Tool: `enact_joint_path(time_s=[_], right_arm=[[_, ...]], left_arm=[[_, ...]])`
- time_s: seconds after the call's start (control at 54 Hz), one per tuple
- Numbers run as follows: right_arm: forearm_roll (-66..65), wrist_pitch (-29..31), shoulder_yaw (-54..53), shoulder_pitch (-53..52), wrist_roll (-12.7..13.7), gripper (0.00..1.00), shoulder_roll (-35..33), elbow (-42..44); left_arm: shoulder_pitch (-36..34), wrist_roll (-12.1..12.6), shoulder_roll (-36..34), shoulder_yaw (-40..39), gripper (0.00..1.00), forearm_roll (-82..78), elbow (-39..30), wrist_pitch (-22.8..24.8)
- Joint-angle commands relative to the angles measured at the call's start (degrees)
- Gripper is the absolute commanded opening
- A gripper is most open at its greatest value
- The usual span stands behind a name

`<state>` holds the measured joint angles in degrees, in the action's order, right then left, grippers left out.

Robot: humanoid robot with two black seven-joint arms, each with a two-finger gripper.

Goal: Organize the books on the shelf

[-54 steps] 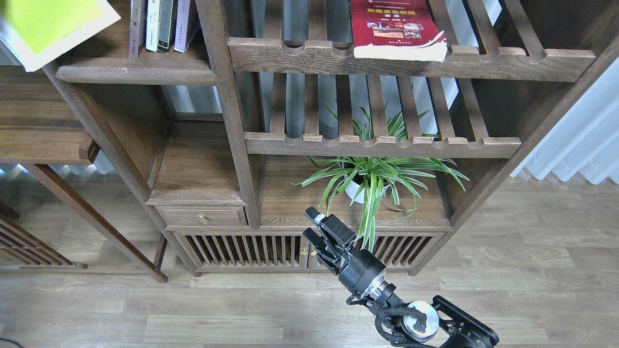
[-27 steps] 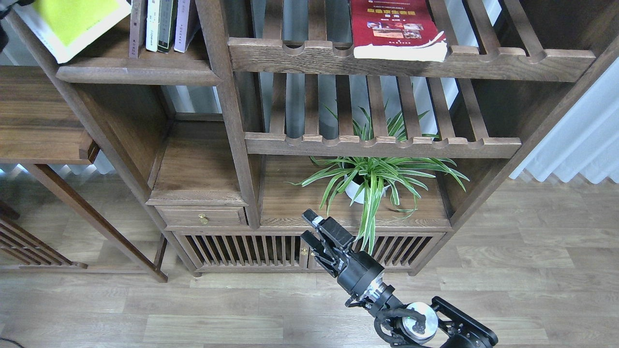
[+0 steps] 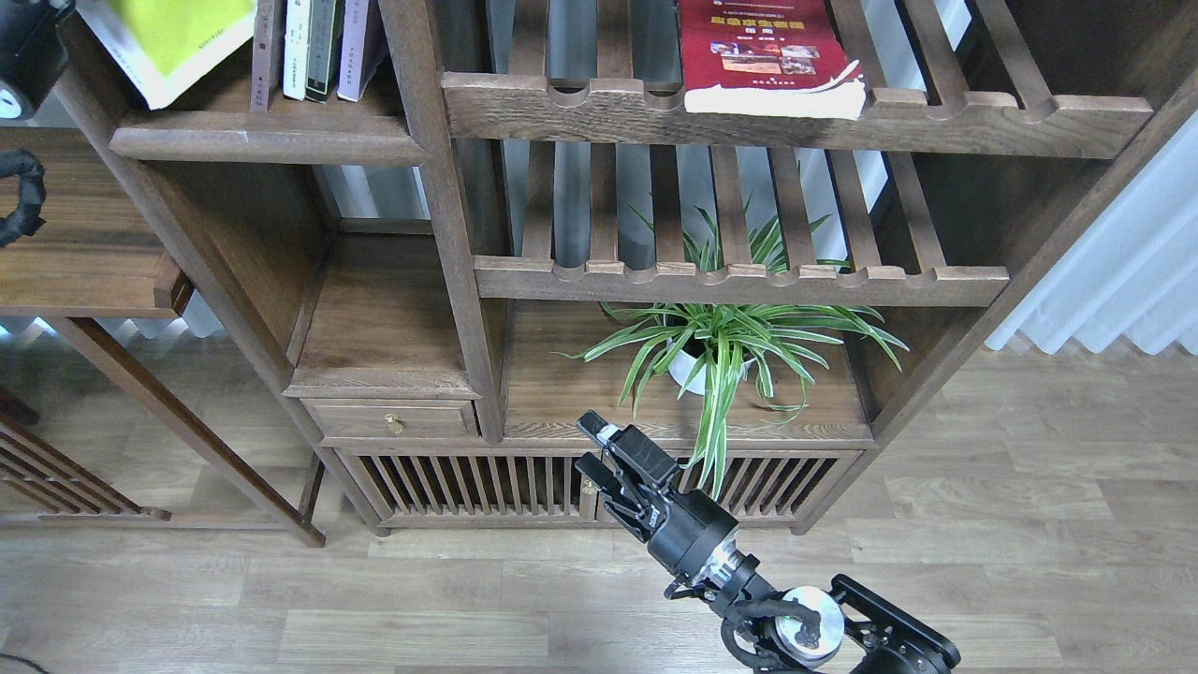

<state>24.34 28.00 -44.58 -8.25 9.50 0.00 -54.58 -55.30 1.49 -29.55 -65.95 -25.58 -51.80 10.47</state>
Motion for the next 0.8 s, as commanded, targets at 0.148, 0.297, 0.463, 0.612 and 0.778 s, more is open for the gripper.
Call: enact_joint_path(time_s=[0.148,0.297,0.463,0.612,0.778], right_arm=[[0.0,0.0,0.0,0.0,0.0,0.91,0.0,-0.2],[0.0,0.0,0.0,0.1,0.0,0.91,0.0,-0.2],[0.0,0.0,0.1,0.1,0.0,0.92,0.0,-0.2],[0.0,0.0,0.7,0.0,0.0,0.92,0.0,-0.2],[0.0,0.0,0.8,-0.1,0.0,0.93,0.0,-0.2]], left_arm=[[-4.8,0.1,0.0,5.0,0.02,-0.3,4.2,0.3],[-6.2,0.0,0.0,7.3,0.02,-0.7,4.8,0.4],[-6.6,-0.1,0.0,8.3,0.02,-2.4,5.7,0.5],[-6.8,-0.1,1.0,8.6,0.02,-3.2,6.4,0.5],[-7.6,-1.8,1.2,8.6,0.03,-3.9,8.3,0.6]])
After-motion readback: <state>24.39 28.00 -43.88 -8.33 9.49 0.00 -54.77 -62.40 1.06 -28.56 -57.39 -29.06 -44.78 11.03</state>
